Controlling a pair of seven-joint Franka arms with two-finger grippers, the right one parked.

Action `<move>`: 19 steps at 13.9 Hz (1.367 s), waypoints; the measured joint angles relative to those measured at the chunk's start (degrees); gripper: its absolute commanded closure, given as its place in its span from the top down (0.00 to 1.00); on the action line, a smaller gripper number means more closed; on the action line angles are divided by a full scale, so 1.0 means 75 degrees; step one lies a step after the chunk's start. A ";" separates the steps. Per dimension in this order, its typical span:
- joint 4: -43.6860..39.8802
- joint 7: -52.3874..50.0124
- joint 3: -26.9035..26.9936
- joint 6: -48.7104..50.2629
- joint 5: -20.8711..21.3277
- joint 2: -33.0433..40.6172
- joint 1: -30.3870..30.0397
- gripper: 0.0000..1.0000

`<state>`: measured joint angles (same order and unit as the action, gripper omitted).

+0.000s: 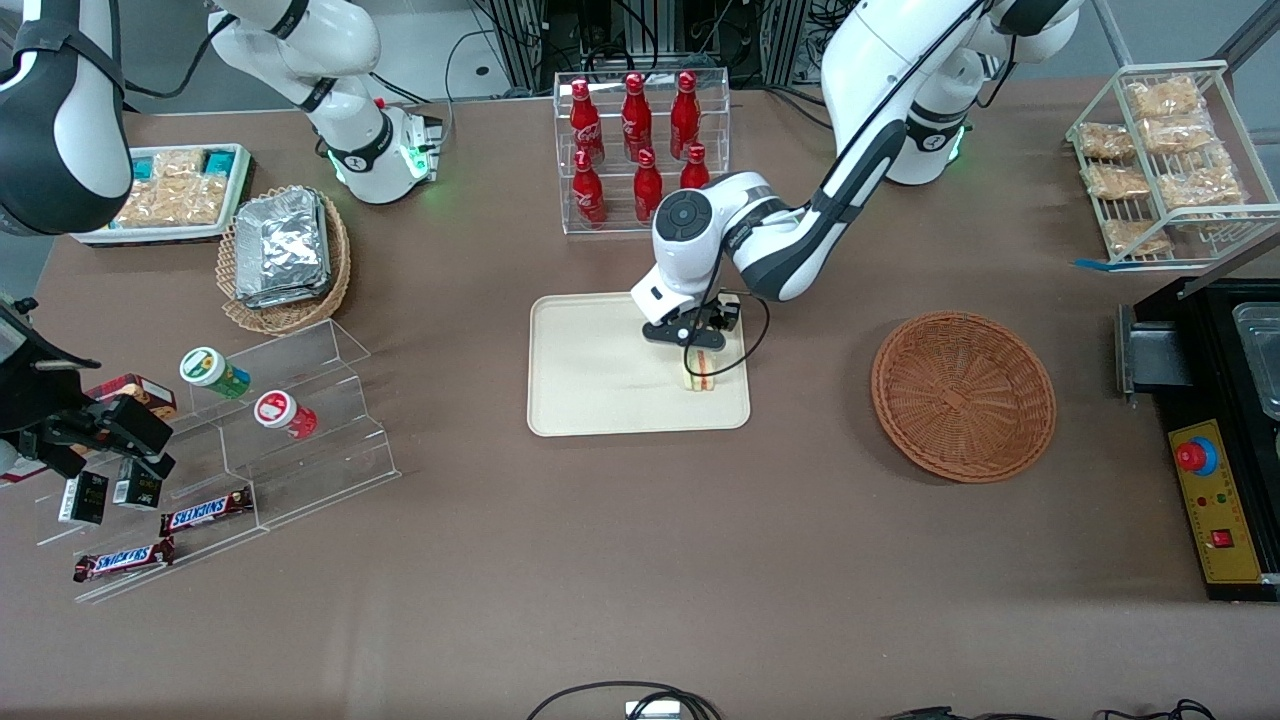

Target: Place sandwich from basket to tray

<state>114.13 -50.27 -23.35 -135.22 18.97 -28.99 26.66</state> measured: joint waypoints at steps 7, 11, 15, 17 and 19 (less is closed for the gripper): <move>-0.1035 -0.0138 0.0096 0.0685 -0.0139 0.0014 -0.0317 0.99; -0.1976 -0.0149 0.0108 0.1386 -0.0415 0.0031 -0.0809 0.99; -0.2518 -0.0560 0.0463 0.2155 -0.0423 0.0046 -0.0919 0.99; -0.2684 -0.0560 0.0834 0.2548 -0.0417 0.0140 -0.0920 0.99; -0.2714 -0.0560 0.1267 0.2603 -0.0420 0.0368 -0.0926 0.99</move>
<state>93.78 -54.47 -13.84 -115.70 15.81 -26.23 19.72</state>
